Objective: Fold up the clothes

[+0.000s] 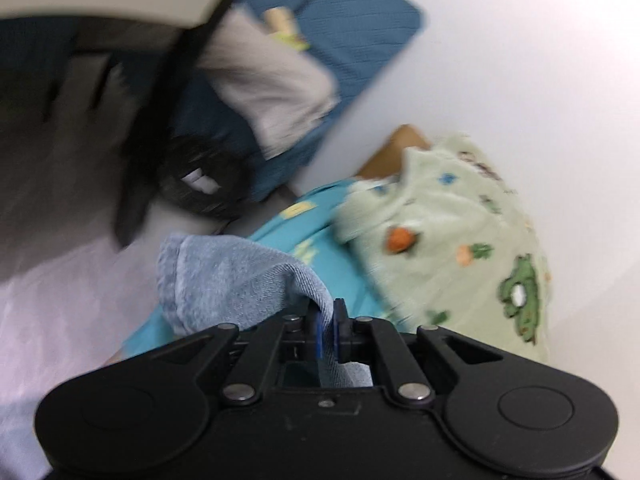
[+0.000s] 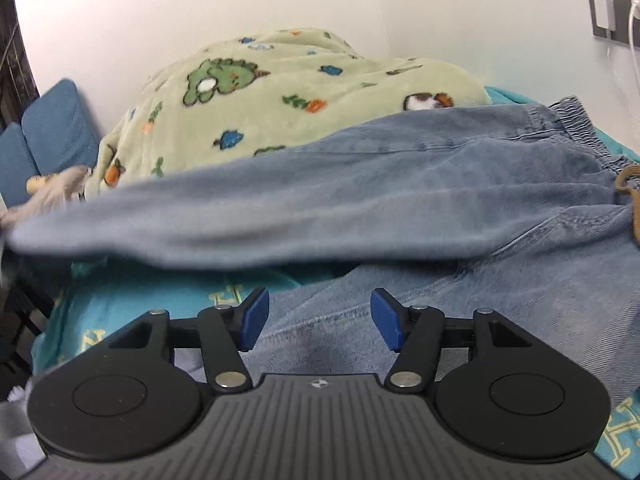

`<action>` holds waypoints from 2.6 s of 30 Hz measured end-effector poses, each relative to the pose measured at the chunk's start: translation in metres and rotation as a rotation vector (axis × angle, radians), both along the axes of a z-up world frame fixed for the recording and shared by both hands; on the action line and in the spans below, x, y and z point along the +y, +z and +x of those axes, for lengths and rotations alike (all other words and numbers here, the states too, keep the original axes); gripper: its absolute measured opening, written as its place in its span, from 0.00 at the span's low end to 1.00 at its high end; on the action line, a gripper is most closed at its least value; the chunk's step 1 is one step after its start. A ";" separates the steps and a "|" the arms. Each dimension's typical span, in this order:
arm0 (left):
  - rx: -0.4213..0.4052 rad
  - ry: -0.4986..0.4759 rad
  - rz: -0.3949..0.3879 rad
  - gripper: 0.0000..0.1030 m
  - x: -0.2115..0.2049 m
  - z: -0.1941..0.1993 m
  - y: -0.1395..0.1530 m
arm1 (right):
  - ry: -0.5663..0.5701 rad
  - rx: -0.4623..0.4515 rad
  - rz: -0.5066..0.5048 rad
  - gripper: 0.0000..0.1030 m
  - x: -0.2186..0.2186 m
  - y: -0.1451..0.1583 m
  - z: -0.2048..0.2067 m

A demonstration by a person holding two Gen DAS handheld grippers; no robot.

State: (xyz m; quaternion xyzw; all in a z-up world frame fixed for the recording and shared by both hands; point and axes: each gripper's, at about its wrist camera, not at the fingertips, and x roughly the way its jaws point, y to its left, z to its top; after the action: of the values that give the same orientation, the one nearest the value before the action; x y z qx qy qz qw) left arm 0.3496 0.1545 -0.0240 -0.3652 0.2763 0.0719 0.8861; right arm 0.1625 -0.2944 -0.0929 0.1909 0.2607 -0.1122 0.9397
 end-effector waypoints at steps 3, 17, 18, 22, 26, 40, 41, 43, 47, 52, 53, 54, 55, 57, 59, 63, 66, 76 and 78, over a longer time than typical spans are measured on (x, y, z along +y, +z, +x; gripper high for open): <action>0.071 0.014 0.000 0.04 0.009 -0.019 -0.040 | 0.000 -0.013 0.001 0.59 -0.002 0.003 -0.004; 0.179 -0.041 -0.050 0.56 0.009 -0.107 -0.042 | 0.031 -0.027 0.016 0.59 -0.005 0.009 -0.007; 0.201 -0.031 -0.079 0.56 0.009 -0.120 -0.040 | 0.030 -0.029 0.014 0.59 -0.005 0.010 -0.008; 0.266 0.049 -0.240 0.56 0.018 -0.173 -0.039 | 0.024 -0.052 0.006 0.59 -0.009 0.018 -0.017; 0.268 0.098 -0.257 0.58 0.031 -0.202 -0.039 | 0.005 -0.075 -0.011 0.59 -0.014 0.026 -0.027; 0.321 0.227 -0.472 0.62 0.060 -0.253 -0.062 | -0.210 -0.041 0.149 0.59 -0.099 0.071 -0.100; 0.329 0.234 -0.473 0.62 0.061 -0.255 -0.063 | -0.227 -0.035 0.163 0.59 -0.106 0.074 -0.105; 0.345 0.264 -0.467 0.62 0.063 -0.259 -0.067 | -0.266 -0.052 0.197 0.59 -0.119 0.077 -0.117; 0.352 0.323 -0.546 0.61 0.072 -0.262 -0.083 | -0.398 -0.079 0.268 0.59 -0.149 0.075 -0.144; 0.352 0.335 -0.580 0.59 0.078 -0.251 -0.092 | -0.618 -0.107 0.431 0.60 -0.181 0.058 -0.176; 0.357 0.336 -0.590 0.59 0.078 -0.249 -0.095 | -0.653 -0.104 0.460 0.61 -0.186 0.054 -0.178; 0.361 0.336 -0.599 0.58 0.078 -0.247 -0.097 | -0.680 -0.098 0.483 0.61 -0.191 0.051 -0.179; 0.364 0.336 -0.599 0.57 0.078 -0.246 -0.099 | -0.705 -0.085 0.494 0.61 -0.195 0.047 -0.179; 0.363 0.341 -0.595 0.55 0.078 -0.243 -0.100 | -0.737 -0.048 0.485 0.61 -0.199 0.043 -0.175; 0.359 0.347 -0.585 0.54 0.078 -0.238 -0.101 | -0.739 -0.023 0.474 0.65 -0.202 0.039 -0.167; 0.353 0.351 -0.555 0.42 0.076 -0.227 -0.102 | -0.739 0.017 0.478 0.71 -0.207 0.026 -0.151; 0.357 0.354 -0.538 0.19 0.075 -0.222 -0.102 | -0.737 0.049 0.475 0.71 -0.210 0.016 -0.137; 0.140 0.388 -0.468 0.01 0.077 -0.235 -0.060 | -0.734 -0.008 0.354 0.07 -0.197 0.030 -0.132; 0.097 0.375 -0.467 0.01 0.078 -0.239 -0.052 | -0.735 -0.110 0.346 0.07 -0.192 0.044 -0.143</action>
State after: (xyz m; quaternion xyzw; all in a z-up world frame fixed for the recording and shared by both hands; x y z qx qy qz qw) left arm 0.1108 0.2324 -0.0755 -0.5999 0.2551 0.1859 0.7351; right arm 0.0197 -0.4859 -0.0488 0.4322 0.1396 -0.3847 0.8036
